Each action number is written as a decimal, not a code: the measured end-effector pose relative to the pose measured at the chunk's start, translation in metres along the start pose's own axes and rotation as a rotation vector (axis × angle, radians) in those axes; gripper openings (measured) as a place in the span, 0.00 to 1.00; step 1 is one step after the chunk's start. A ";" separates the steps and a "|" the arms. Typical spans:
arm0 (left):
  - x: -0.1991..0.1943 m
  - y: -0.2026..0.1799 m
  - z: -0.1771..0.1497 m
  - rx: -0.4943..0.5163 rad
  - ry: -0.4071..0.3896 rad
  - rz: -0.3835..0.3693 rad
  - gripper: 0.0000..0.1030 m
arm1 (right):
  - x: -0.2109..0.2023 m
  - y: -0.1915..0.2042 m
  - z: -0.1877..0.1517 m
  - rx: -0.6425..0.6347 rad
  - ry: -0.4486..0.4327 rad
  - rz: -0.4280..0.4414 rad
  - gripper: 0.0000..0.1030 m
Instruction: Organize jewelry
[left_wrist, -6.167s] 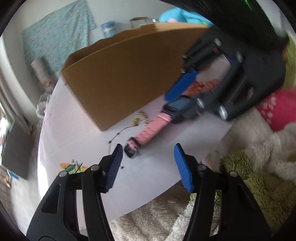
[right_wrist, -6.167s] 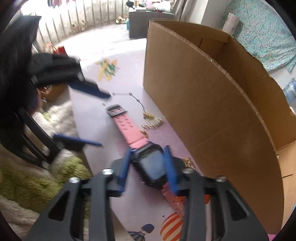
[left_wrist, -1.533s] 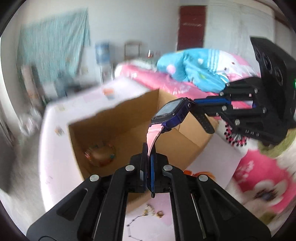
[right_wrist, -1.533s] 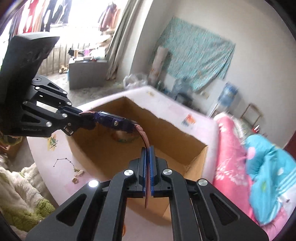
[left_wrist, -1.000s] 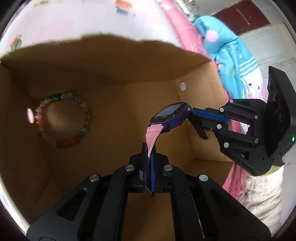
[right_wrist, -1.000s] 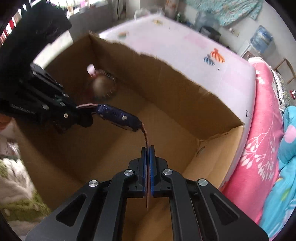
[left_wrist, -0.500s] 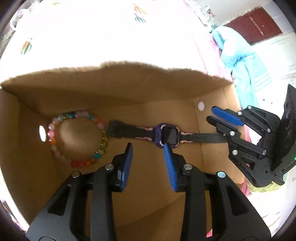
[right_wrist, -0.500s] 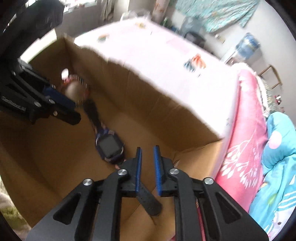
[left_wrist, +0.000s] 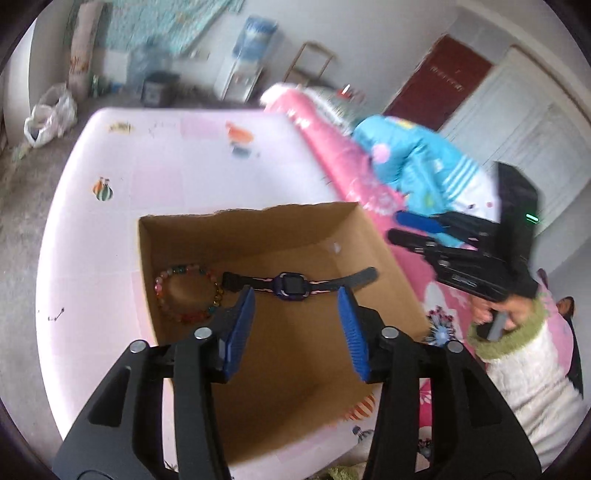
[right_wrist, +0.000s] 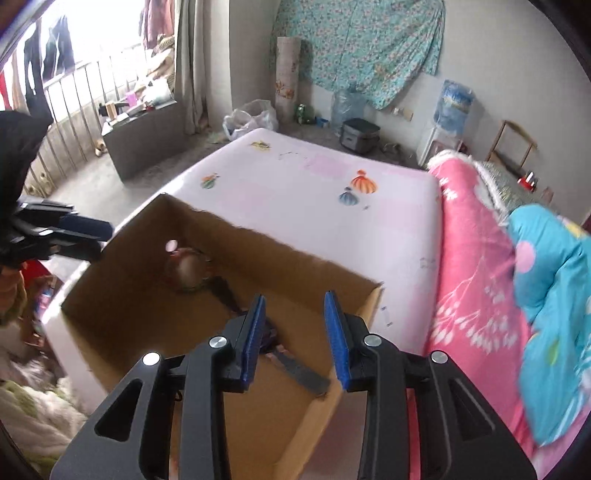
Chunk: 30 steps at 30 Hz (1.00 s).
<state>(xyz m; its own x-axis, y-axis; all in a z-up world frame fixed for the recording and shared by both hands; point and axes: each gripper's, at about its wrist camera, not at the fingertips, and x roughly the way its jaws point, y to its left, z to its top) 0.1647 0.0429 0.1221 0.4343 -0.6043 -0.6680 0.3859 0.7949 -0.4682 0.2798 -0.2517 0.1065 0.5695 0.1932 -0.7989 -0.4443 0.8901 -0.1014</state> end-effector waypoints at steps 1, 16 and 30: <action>-0.009 -0.003 -0.008 0.004 -0.032 -0.011 0.44 | 0.002 0.003 0.000 -0.002 0.014 0.012 0.32; -0.045 0.039 -0.132 -0.073 -0.206 -0.020 0.51 | 0.121 0.051 -0.011 -0.115 0.469 0.056 0.38; -0.029 0.070 -0.154 -0.128 -0.193 0.010 0.52 | 0.169 0.067 -0.012 -0.334 0.570 0.053 0.47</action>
<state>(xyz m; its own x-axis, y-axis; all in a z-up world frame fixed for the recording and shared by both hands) 0.0541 0.1247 0.0201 0.5901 -0.5861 -0.5553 0.2797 0.7936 -0.5404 0.3381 -0.1648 -0.0428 0.1268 -0.0972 -0.9872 -0.7046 0.6917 -0.1586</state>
